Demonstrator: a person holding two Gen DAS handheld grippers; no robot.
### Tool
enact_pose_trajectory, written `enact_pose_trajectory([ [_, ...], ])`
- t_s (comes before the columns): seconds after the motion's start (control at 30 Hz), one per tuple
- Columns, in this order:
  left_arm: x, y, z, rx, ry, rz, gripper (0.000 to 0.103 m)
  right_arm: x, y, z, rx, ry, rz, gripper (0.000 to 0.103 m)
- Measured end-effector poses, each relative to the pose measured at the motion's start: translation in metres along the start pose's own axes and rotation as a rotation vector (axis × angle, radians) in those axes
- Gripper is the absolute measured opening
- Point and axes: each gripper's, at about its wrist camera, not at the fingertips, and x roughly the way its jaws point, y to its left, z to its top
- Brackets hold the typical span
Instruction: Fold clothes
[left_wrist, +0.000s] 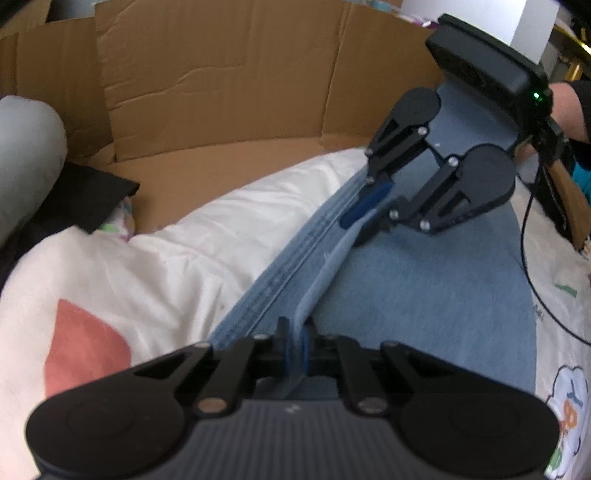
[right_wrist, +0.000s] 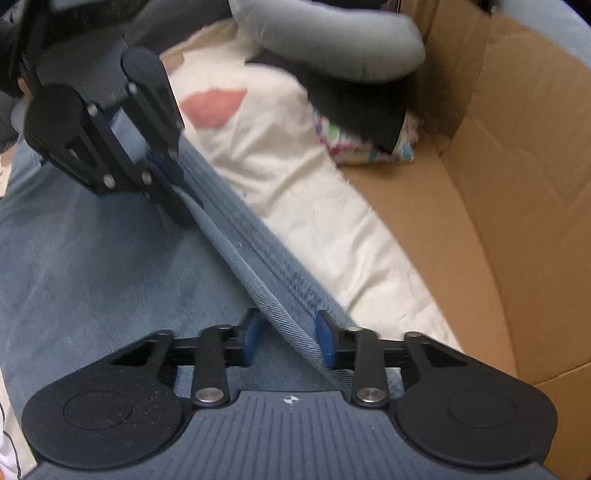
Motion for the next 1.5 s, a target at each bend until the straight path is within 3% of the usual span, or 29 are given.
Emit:
enact_pose_trajectory([
  [0.07, -0.009, 0.006, -0.007, -0.007, 0.005, 0.031, 0.019, 0.002, 0.001, -0.001, -0.014, 0.010, 0.003, 0.010],
  [0.3, -0.045, 0.030, -0.040, -0.056, 0.049, 0.166, 0.020, 0.000, -0.002, -0.001, 0.013, 0.004, 0.001, 0.009],
  [0.47, -0.059, 0.040, -0.053, -0.056, 0.080, 0.211, 0.021, -0.003, -0.008, -0.004, 0.051, -0.012, 0.014, 0.009],
  [0.77, -0.059, 0.041, -0.057, -0.071, 0.058, 0.238, 0.004, -0.004, -0.012, -0.004, 0.074, -0.018, 0.013, 0.005],
  [0.9, -0.067, 0.041, -0.053, -0.083, 0.032, 0.254, 0.003, -0.006, -0.015, -0.003, 0.082, -0.022, 0.004, 0.004],
  [1.13, -0.055, 0.046, -0.049, -0.082, 0.054, 0.269, 0.003, 0.005, -0.020, 0.007, 0.086, 0.017, -0.020, 0.004],
  [1.3, -0.056, 0.045, -0.051, -0.092, 0.053, 0.283, 0.007, 0.013, -0.028, 0.010, 0.134, 0.035, -0.019, 0.004],
  [1.43, -0.076, 0.043, -0.057, -0.127, 0.031, 0.346, 0.020, 0.011, -0.027, 0.010, 0.142, 0.036, -0.024, 0.005],
  [1.5, -0.089, 0.046, -0.069, -0.167, 0.032, 0.374, 0.020, 0.007, -0.025, 0.009, 0.129, 0.031, -0.032, 0.005],
])
